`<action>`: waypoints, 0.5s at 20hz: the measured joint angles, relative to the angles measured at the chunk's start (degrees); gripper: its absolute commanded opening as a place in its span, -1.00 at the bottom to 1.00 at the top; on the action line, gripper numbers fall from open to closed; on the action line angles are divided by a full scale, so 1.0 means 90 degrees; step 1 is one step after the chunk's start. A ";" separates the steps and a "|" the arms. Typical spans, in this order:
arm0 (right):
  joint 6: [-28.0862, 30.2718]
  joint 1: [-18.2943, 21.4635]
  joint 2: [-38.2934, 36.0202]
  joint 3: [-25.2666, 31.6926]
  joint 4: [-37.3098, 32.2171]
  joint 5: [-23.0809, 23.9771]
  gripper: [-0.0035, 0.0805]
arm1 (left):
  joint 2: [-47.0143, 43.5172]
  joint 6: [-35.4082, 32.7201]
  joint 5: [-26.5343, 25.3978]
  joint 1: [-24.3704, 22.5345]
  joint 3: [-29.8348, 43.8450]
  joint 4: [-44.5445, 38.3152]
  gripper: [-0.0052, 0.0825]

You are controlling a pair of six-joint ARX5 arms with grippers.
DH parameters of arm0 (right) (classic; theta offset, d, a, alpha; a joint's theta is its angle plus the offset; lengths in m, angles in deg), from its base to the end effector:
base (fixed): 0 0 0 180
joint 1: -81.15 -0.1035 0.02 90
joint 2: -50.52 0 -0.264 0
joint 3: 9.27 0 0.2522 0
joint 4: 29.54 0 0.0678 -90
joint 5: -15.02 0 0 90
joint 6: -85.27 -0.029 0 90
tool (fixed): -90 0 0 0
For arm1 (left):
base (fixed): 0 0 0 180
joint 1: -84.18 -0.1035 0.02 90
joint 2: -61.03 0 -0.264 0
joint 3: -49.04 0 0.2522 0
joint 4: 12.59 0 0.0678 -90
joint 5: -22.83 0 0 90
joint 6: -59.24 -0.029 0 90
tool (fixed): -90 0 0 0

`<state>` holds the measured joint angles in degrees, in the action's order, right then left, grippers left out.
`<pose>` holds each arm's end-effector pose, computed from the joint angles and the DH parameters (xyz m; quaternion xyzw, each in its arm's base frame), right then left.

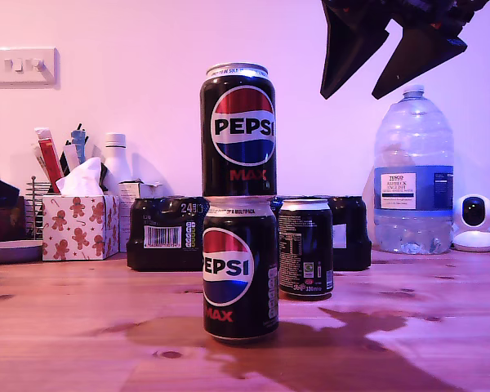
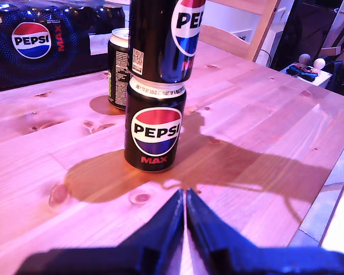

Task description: Stack up the Pepsi cans on top of each other

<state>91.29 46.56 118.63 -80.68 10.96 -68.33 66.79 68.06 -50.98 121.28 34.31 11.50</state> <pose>0.2080 0.1393 0.3046 -0.1605 0.2861 0.2442 0.9126 0.0739 -0.0660 0.1444 -0.0443 0.1632 -0.4333 0.8852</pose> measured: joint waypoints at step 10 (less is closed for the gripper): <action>-0.0187 0.0002 0.0335 0.0000 0.0024 0.0046 0.97 | 0.0000 0.0000 0.0000 0.0000 0.0000 0.0000 -0.93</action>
<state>89.61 46.58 121.65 -80.68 11.18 -67.91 66.79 68.06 -50.98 121.28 34.31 11.50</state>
